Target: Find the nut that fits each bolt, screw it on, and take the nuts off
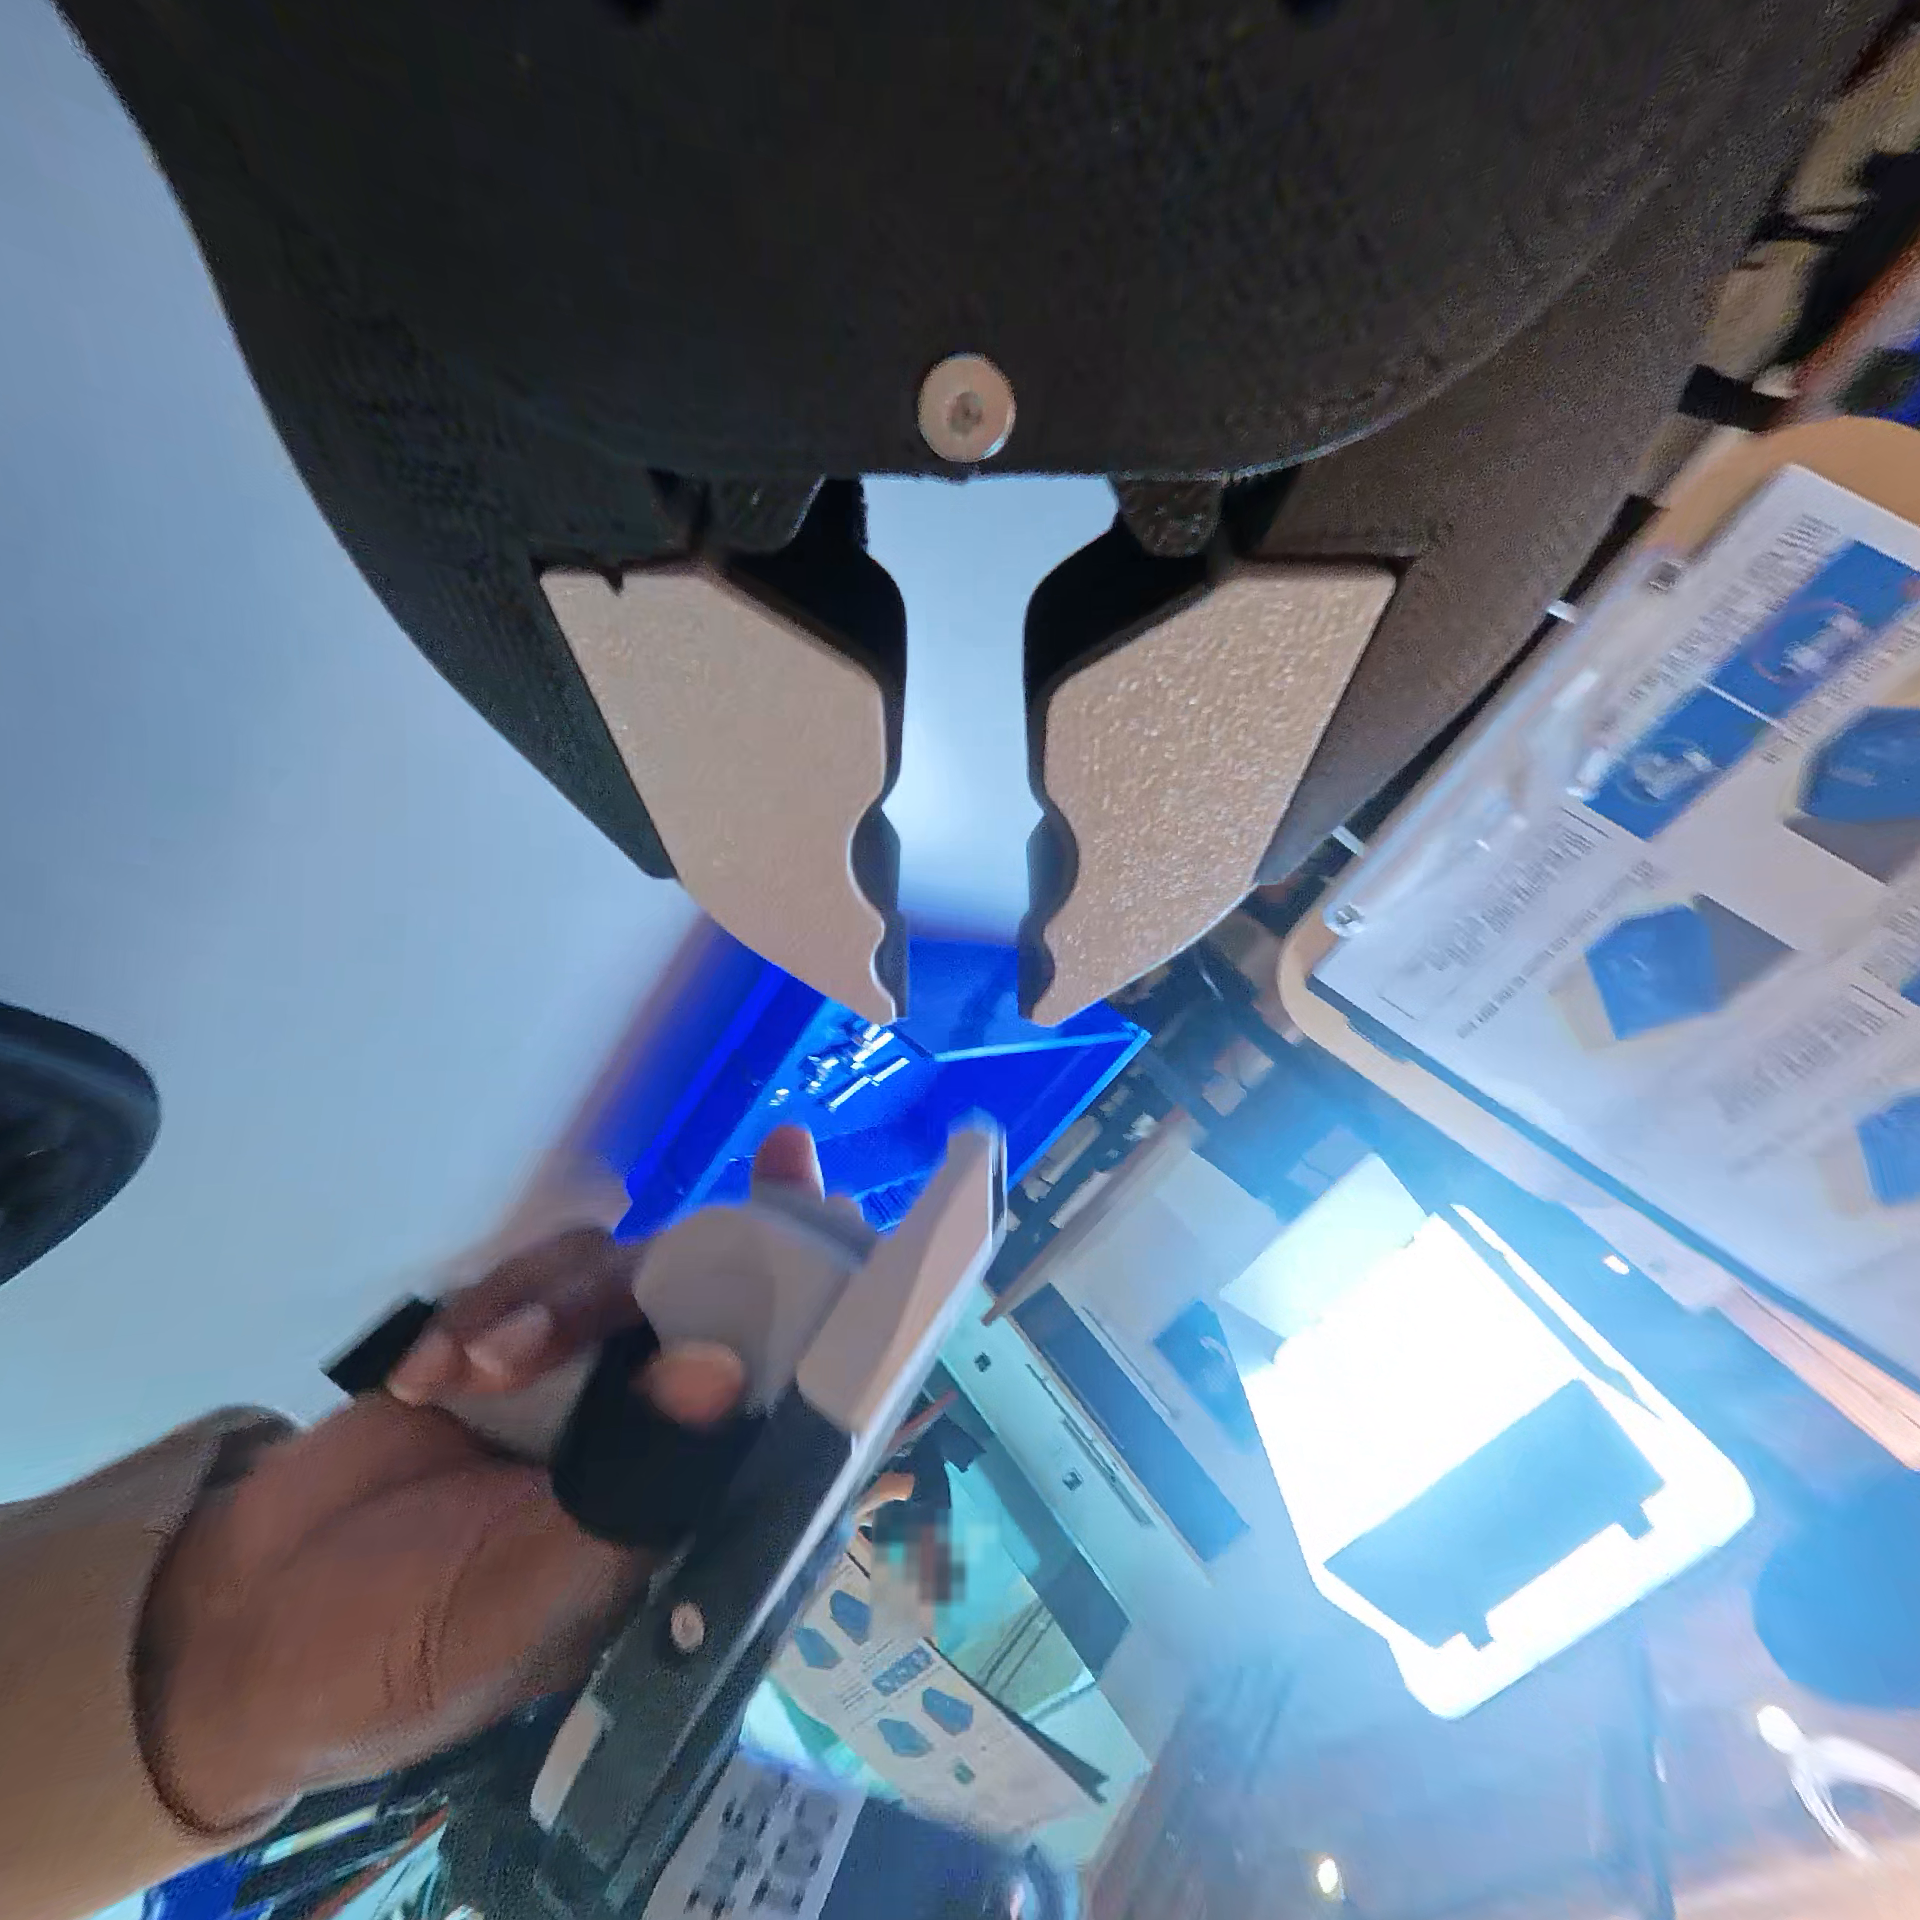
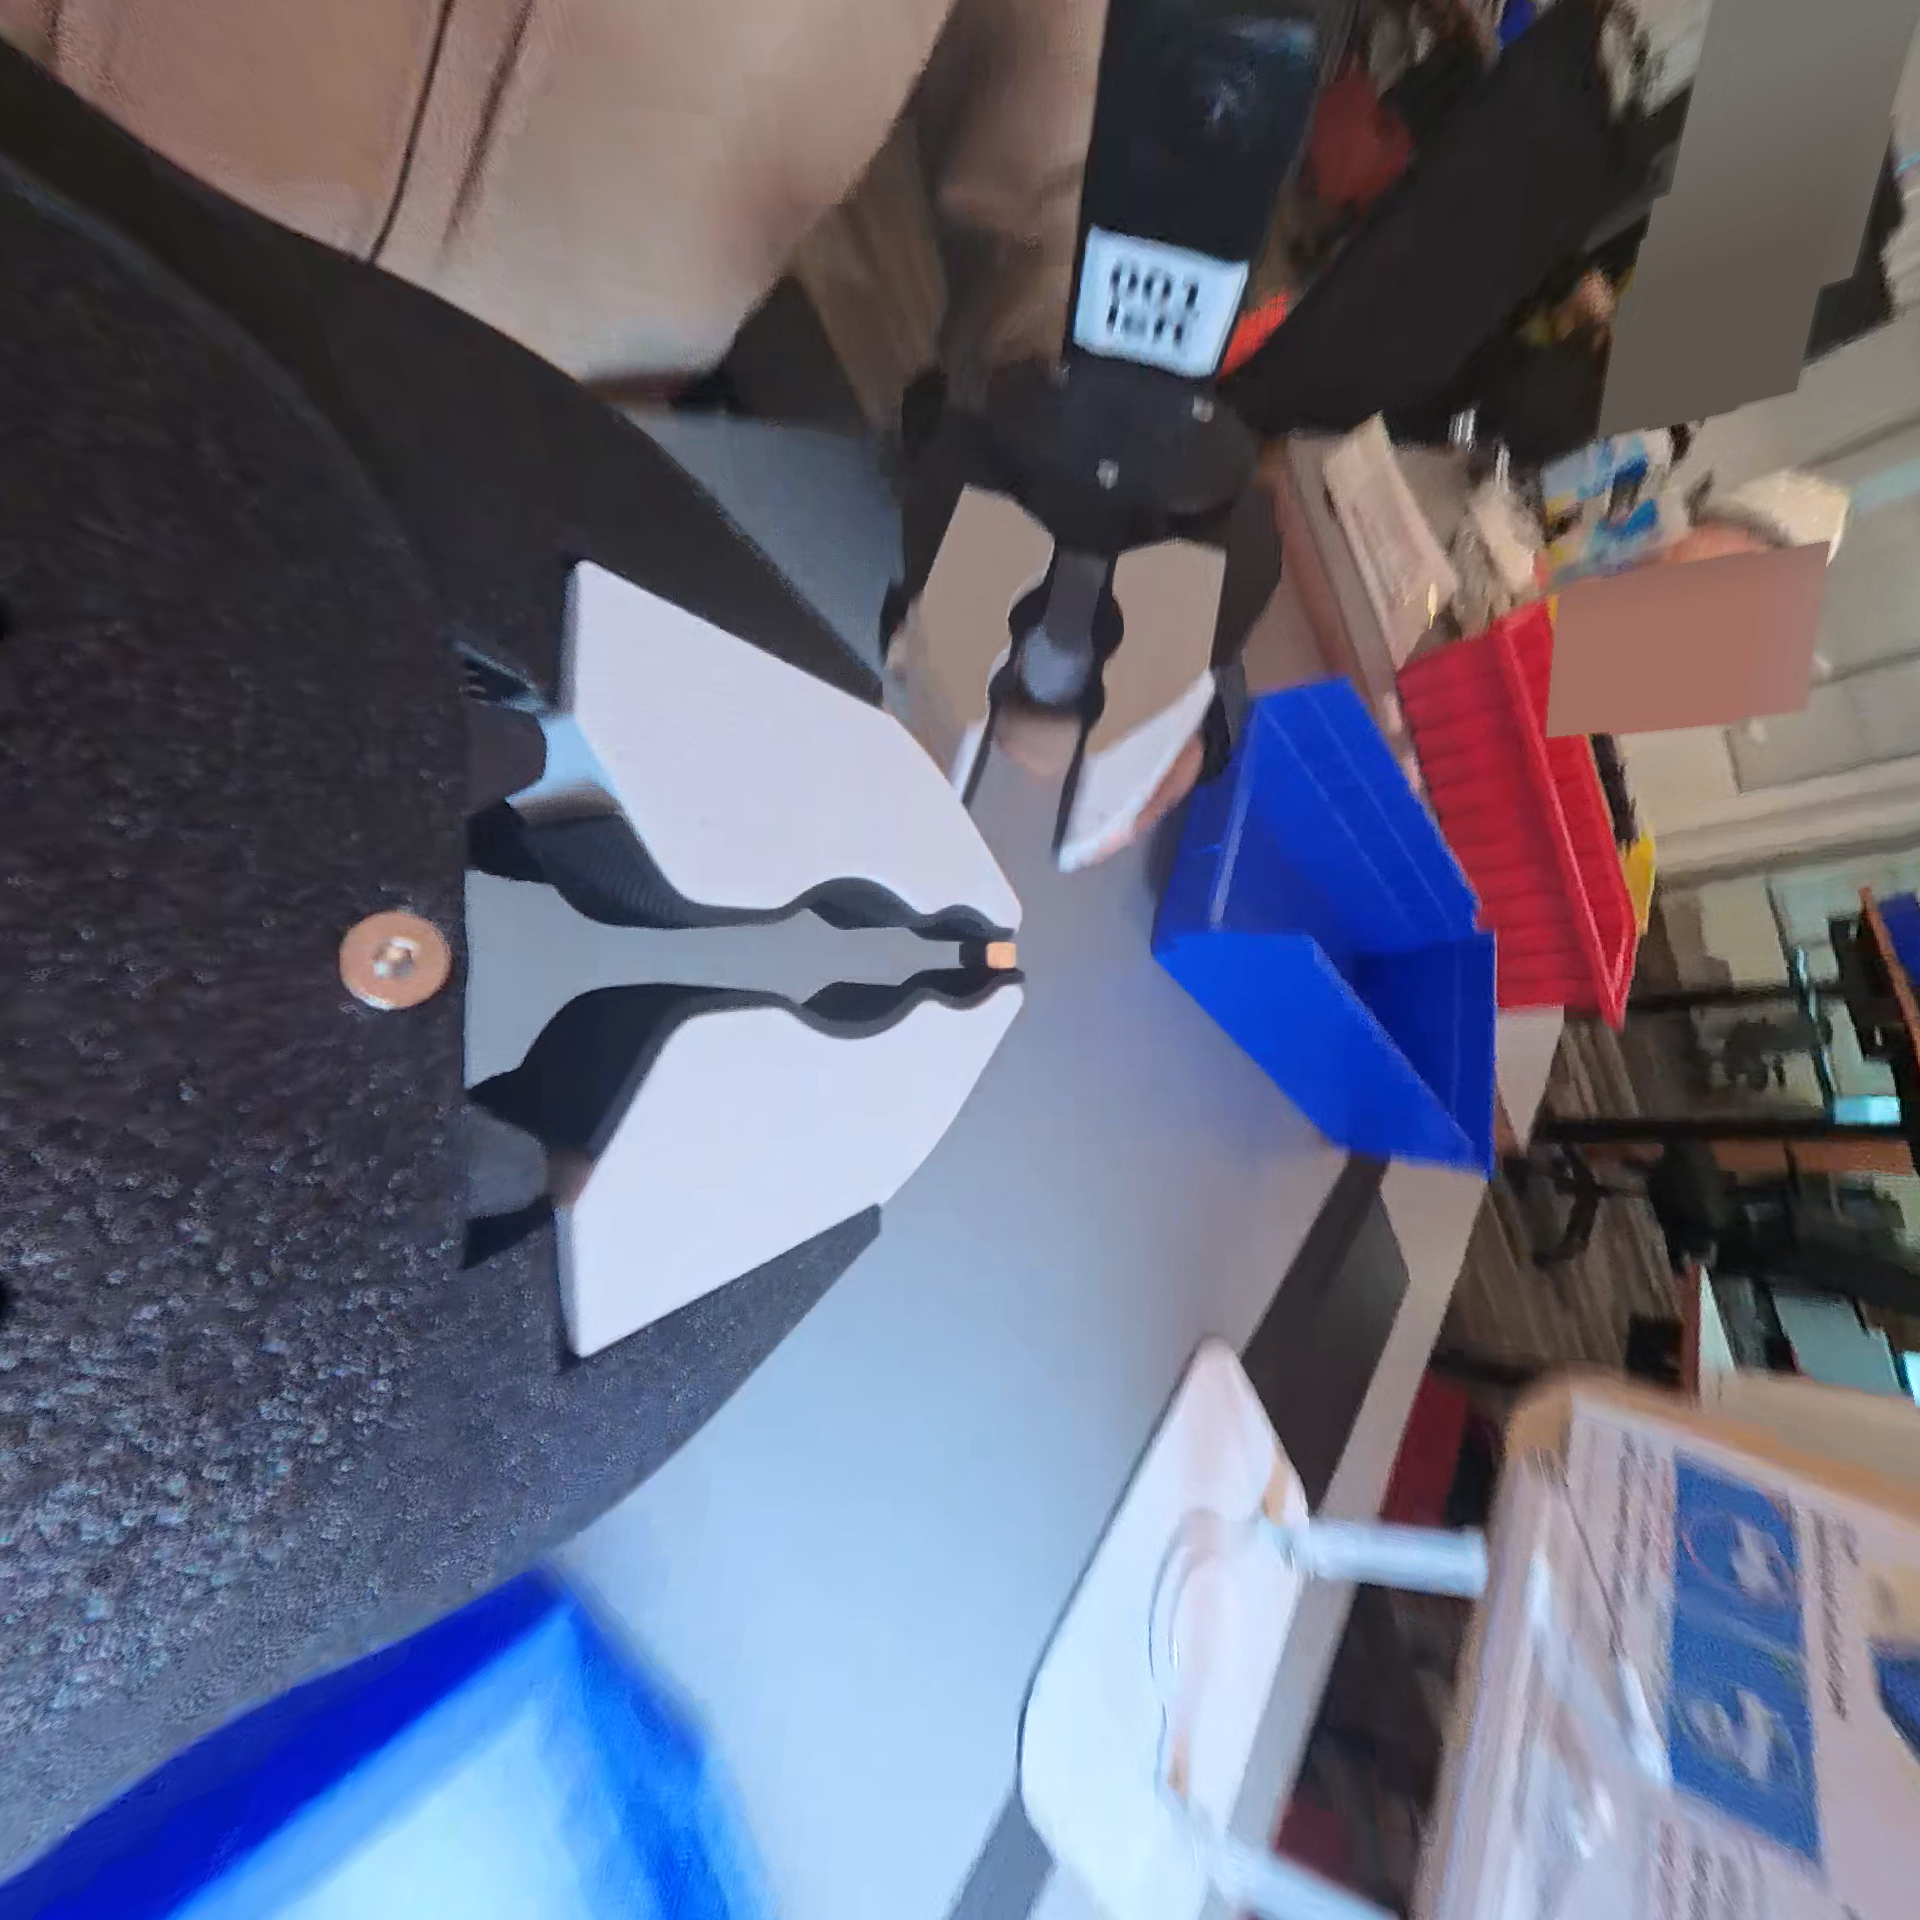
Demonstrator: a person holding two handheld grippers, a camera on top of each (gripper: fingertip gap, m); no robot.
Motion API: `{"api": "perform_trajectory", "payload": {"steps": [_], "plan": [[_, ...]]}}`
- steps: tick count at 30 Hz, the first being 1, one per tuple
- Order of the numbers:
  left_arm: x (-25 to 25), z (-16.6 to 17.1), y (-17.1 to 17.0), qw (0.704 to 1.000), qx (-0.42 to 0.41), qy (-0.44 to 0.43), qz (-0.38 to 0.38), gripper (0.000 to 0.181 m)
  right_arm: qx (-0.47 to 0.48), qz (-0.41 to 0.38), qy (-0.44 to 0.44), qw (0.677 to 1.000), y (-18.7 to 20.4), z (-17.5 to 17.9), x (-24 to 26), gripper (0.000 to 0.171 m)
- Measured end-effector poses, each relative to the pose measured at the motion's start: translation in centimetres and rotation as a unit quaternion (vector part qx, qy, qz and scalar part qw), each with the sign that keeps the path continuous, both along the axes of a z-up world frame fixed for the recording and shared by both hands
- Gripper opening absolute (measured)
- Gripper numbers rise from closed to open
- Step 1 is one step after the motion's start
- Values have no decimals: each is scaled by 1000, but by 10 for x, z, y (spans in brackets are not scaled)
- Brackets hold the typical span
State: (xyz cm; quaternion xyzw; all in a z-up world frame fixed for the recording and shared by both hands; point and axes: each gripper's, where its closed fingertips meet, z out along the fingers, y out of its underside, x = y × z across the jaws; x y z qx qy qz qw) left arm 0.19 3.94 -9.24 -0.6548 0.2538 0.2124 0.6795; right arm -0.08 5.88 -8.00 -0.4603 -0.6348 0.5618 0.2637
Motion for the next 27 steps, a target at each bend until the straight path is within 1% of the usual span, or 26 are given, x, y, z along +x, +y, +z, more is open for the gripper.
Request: {"api": "perform_trajectory", "payload": {"steps": [1,2,3,4,5,6,7,8,10,11,13,14,15,17,19,21,22,23,25,26,27], "plan": [[-8,-4,-2,999,-9,-32,-5,21,30,-37,1,999,25,5,-1,4],[-19,-8,-3,998,-17,-66,-4,22,82,-88,-8,993,60,6,-1,4],[-31,-12,-4,995,-22,-99,0,22,158,-145,-36,976,103,-1,-1,4],[-42,-17,-5,991,-29,-129,4,22,238,-196,-85,948,150,-14,1,5],[-50,-23,-4,987,-37,-158,6,22,286,-227,-149,919,192,-33,5,5],[-56,-27,-3,982,-47,-182,7,22,293,-234,-214,902,221,-56,8,5],[-60,-31,-2,980,-54,-193,10,22,283,-240,-255,893,241,-76,6,5],[-63,-31,-2,980,-55,-193,14,22,280,-249,-281,883,258,-94,2,5],[-67,-29,-3,982,-51,-181,25,22,295,-260,-349,851,284,-129,1,5],[-70,-28,-4,982,-50,-178,33,22,296,-260,-376,839,291,-144,2,5],[-81,-20,-9,980,-41,-186,49,22,273,-250,-423,827,294,-166,5,6],[-93,-13,-15,978,-31,-195,64,22,264,-246,-439,823,294,-173,8,13],[-108,-5,-22,976,-20,-201,81,22,259,-247,-441,823,295,-176,8,24],[-149,8,-43,970,-11,-199,139,28,248,-253,-408,841,294,-165,5,33],[-198,8,-72,959,-36,-191,206,33,230,-242,-337,880,278,-138,1,36],[-239,-12,-105,938,-108,-200,260,43,226,-213,-272,911,257,-111,8,40],[-254,-29,-121,924,-159,-207,279,55,231,-190,-256,919,246,-104,16,42],[-266,-47,-137,908,-210,-205,298,64,240,-167,-249,923,236,-102,25,48],[-281,-84,-167,874,-309,-191,324,78,278,-141,-242,919,227,-105,40,54],[-284,-101,-179,853,-357,-193,328,82,304,-134,-242,912,226,-109,46,58],[-287,-114,-188,839,-390,-187,330,79,332,-133,-246,901,227,-114,51,59]]}}
